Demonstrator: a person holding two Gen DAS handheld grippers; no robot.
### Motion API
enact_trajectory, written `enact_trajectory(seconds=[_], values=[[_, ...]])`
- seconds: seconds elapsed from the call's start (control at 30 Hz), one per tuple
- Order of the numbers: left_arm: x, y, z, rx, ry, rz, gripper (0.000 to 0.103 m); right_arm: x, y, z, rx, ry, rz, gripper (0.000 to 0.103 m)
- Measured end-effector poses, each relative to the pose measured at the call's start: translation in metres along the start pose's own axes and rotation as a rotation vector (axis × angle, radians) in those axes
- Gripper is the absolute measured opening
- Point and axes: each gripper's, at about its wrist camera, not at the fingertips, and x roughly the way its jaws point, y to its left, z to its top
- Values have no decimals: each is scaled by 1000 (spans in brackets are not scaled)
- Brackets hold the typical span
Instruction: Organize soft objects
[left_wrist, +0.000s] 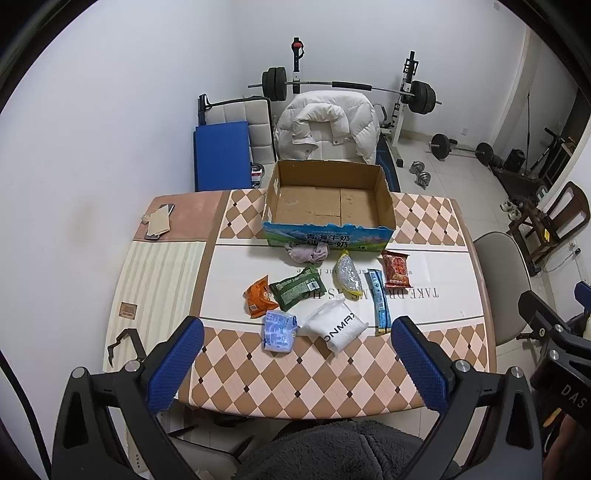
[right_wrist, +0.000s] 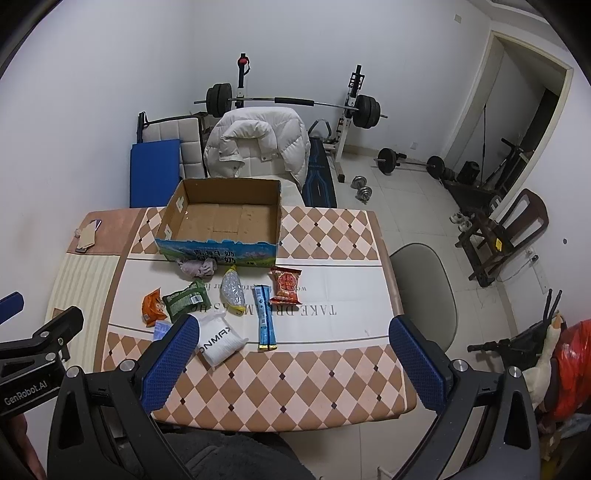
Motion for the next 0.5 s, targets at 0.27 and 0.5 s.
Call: enact_trajectory(seconds=[0.27, 0.5], values=[[0, 1, 0, 1, 0, -1, 103, -1, 2, 2, 2, -2, 2, 103], [0, 2, 2, 1, -3, -1, 103, -2, 4, 3, -1, -2, 1, 103]])
